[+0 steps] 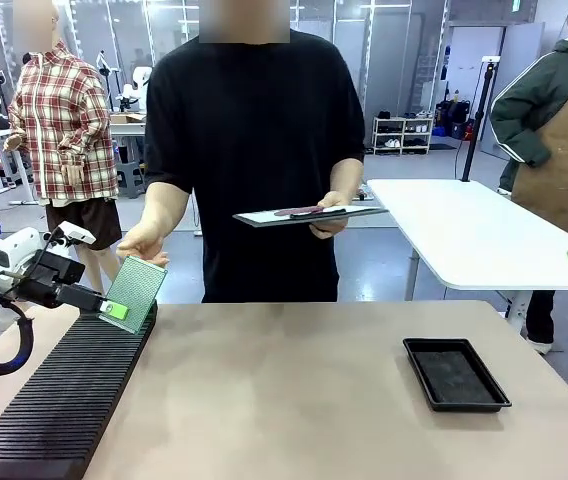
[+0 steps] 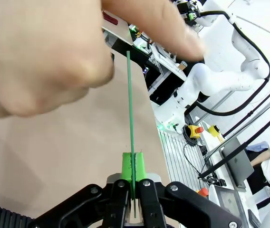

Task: Inspect the PCB.
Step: Release the Blank PCB you were holding.

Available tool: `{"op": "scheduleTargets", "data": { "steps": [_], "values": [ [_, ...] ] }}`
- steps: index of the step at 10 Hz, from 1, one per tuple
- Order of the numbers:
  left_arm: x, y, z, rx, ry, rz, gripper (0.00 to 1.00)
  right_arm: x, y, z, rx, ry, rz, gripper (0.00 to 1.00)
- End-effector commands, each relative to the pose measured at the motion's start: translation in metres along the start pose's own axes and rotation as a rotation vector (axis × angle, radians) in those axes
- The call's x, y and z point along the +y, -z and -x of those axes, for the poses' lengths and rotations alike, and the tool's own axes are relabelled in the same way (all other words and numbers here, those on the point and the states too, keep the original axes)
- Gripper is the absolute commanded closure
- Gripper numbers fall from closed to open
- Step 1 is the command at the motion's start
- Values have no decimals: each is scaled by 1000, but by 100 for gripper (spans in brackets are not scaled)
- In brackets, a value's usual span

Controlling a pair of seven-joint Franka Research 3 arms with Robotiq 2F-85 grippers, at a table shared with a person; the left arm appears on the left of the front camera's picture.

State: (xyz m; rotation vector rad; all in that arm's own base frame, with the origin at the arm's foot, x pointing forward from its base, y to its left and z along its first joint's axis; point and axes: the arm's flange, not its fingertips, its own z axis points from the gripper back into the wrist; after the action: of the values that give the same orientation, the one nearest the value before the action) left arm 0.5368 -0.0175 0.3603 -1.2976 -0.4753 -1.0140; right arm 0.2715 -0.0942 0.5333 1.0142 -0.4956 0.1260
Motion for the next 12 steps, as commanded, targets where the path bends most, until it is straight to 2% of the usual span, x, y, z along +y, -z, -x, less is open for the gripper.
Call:
{"op": "scheduleTargets", "data": {
  "steps": [1,12],
  "values": [
    [-2,-1,-1,-2,17,3,100,-1,0,-1,-9,-17,-15,0],
    [-2,-1,-1,-2,17,3,100,-1,0,-1,-9,-17,-15,0]
  ]
}}
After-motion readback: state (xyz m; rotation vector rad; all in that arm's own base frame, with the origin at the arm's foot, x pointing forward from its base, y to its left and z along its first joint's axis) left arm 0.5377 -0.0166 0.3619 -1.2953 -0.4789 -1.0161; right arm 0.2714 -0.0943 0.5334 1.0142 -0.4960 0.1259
